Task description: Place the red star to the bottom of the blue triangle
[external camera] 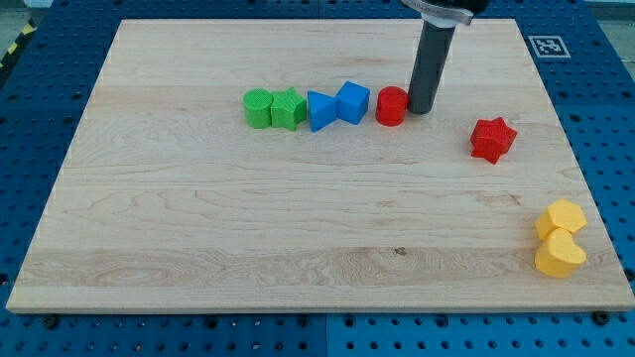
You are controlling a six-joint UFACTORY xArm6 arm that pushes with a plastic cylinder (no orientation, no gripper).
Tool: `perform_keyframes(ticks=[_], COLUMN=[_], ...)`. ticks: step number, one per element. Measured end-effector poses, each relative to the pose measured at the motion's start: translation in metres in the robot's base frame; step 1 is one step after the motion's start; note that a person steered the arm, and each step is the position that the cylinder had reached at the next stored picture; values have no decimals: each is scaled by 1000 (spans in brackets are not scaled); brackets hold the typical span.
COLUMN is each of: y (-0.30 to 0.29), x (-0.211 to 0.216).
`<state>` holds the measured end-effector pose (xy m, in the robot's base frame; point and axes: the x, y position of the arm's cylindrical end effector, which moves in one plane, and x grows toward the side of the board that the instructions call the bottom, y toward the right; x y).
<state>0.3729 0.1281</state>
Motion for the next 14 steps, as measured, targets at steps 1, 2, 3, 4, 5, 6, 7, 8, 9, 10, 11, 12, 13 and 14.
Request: perform_keyframes(ticks=[1, 2, 3, 4, 5, 6, 7, 8, 9, 10, 11, 12, 13, 14], y=[30, 86, 139, 146, 157, 198, 176, 99, 42, 21, 43, 53, 0, -60], x=[0, 0, 3, 3, 3, 14, 48, 58, 58, 59, 60, 77, 88, 88])
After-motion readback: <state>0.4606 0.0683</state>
